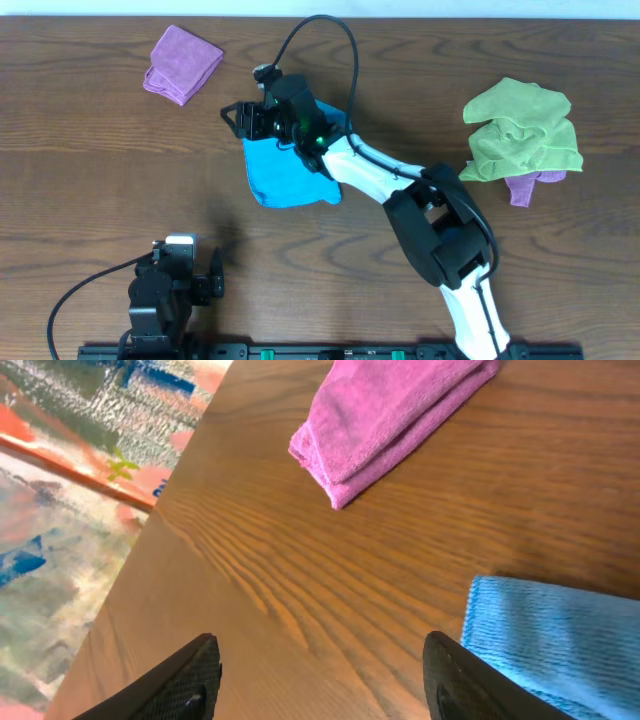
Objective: Fold the cloth
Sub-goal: 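Drag the blue cloth across the table center to spread it flat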
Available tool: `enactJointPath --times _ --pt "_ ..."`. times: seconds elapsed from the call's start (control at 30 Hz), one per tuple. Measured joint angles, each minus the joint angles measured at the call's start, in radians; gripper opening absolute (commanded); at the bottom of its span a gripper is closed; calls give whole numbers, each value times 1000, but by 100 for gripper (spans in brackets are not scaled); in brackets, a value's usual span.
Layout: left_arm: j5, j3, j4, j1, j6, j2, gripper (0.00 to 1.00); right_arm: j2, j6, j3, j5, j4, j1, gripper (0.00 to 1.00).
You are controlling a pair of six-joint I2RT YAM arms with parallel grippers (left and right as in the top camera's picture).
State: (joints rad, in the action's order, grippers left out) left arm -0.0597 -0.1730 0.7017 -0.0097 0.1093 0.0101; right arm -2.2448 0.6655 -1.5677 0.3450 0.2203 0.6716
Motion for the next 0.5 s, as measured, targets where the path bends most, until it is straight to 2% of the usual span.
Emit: enactJointPath --times 0.2,0.5 --pt "0 0 0 0 0 0 95 25 -30 -4 -3 -169 -52 64" --pt "0 0 0 0 0 0 95 189 -114 -10 -53 -700 -215 63"
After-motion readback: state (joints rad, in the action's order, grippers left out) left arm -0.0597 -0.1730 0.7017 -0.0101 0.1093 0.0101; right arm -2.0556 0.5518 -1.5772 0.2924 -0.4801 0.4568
